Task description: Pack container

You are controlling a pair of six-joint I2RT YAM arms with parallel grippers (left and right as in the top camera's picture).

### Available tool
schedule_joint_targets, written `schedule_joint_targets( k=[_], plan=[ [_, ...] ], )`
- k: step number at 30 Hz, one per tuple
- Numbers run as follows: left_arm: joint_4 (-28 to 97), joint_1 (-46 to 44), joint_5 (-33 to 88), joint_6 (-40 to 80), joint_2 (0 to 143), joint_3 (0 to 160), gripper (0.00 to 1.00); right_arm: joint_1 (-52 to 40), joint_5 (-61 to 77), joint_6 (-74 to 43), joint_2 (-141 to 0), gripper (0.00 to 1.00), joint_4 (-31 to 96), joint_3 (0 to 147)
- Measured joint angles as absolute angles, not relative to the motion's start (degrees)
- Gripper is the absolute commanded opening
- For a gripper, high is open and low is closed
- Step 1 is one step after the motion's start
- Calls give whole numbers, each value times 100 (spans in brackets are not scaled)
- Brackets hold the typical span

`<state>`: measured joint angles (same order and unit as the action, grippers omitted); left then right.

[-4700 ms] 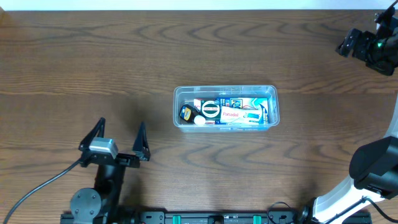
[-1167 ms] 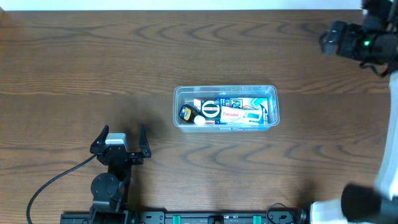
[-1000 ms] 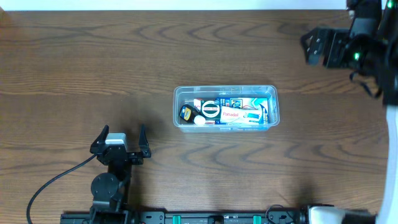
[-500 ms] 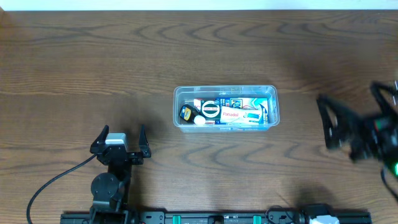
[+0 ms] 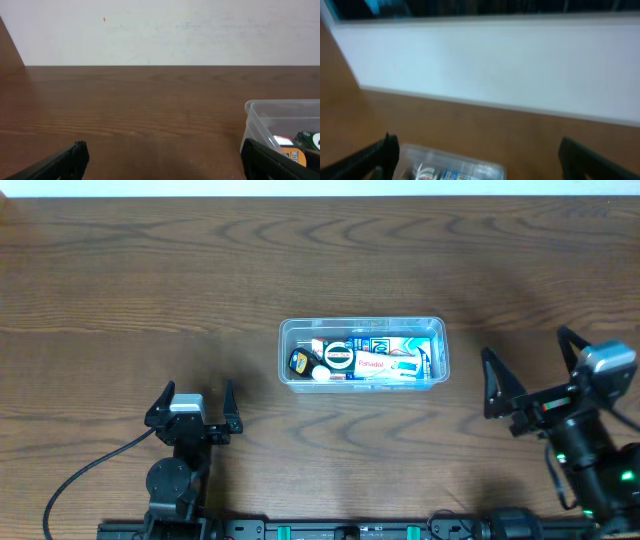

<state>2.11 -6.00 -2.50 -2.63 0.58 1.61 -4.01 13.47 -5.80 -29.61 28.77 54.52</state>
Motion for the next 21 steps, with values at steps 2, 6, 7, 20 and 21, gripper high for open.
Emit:
schedule_joint_targets(
  k=[2,6,7,20,21],
  plan=[
    [213,-600,-252,-268,58,161,98,-381,1341,-598,-2661,99,2080,4772],
    [211,-600,-252,-283,58,161,98,-381,1345,-652,-2147,99,987,3489],
    [211,-600,-252,-285,58,161,98,-381,1345,-659,-2027,99,808,3197],
    [211,-600,-252,-285,58,161,98,-379,952,-1068,-421,99,189,1004],
    [211,-600,-252,-285,58,161,98,-379,908,-1098,-373,99,189,937]
  ],
)
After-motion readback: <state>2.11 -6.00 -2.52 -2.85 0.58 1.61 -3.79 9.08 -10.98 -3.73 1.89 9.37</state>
